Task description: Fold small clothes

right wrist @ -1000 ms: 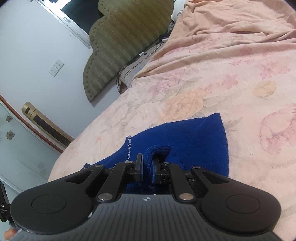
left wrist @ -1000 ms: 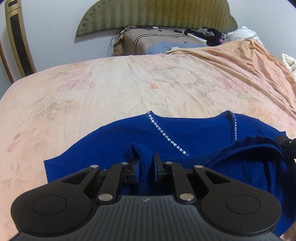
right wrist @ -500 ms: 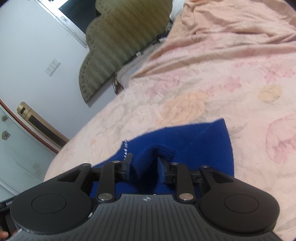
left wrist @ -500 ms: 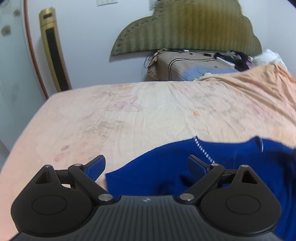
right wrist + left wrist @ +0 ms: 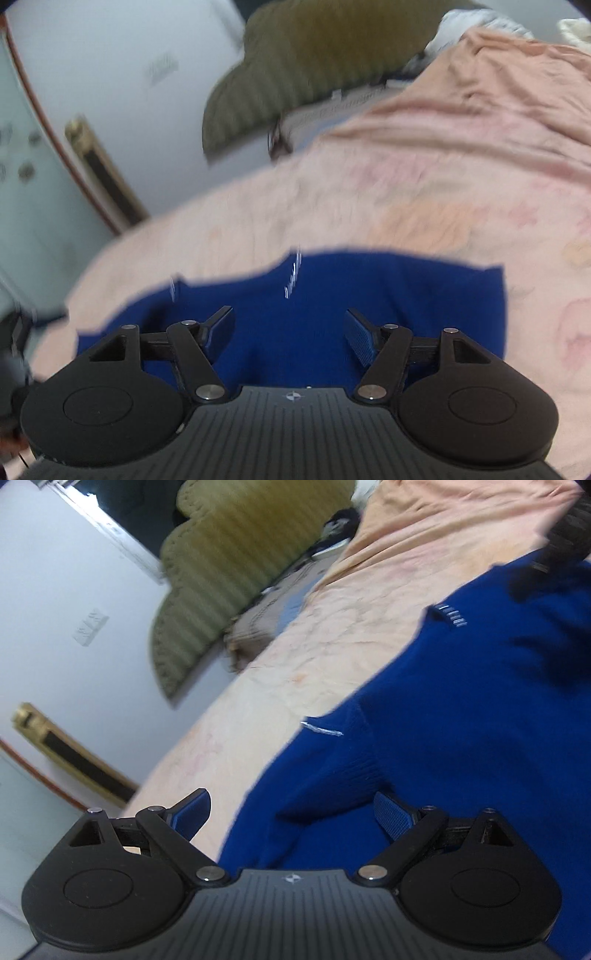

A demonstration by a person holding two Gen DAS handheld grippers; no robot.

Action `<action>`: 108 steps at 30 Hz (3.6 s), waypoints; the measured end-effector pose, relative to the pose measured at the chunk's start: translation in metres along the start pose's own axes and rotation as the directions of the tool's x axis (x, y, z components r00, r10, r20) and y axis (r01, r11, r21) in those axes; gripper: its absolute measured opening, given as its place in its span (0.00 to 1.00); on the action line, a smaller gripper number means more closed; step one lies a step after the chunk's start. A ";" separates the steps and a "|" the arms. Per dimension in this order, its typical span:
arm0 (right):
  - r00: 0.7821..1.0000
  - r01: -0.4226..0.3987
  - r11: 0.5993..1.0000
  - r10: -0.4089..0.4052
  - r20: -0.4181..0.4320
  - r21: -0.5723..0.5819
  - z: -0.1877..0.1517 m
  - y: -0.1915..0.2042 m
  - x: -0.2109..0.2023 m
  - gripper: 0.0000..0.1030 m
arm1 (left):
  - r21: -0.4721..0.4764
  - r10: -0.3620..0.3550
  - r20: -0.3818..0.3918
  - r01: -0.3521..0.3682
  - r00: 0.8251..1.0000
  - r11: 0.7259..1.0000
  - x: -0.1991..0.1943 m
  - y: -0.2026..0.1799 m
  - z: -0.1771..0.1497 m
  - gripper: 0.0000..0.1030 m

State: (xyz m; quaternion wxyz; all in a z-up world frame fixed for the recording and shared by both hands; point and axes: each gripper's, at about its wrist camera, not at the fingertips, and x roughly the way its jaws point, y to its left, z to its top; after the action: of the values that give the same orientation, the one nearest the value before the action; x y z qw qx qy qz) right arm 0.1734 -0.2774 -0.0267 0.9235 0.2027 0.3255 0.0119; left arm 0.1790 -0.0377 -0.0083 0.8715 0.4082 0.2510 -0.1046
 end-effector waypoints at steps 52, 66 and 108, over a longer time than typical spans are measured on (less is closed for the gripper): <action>0.981 0.190 0.955 -0.194 0.004 -0.226 -0.110 -0.008 -0.145 0.10 | -0.416 -0.450 0.016 0.415 0.893 0.809 -0.085 0.071 -0.172 0.04; 0.998 0.057 0.913 -0.044 0.040 -0.405 -0.112 0.086 -0.100 0.59 | -0.550 -0.398 0.028 0.347 0.917 0.759 -0.086 0.086 -0.152 0.15; 1.000 0.019 0.787 -0.011 0.017 -0.617 -0.152 0.168 -0.067 0.81 | -0.676 -0.287 -0.063 0.170 0.956 0.717 -0.052 0.109 -0.130 0.77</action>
State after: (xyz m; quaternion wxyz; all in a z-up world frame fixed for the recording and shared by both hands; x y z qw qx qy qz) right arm 0.0476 -0.0782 -0.0299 0.9411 -0.1124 0.2996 0.1091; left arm 0.1312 0.1312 0.0202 0.9157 0.0449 0.3908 -0.0820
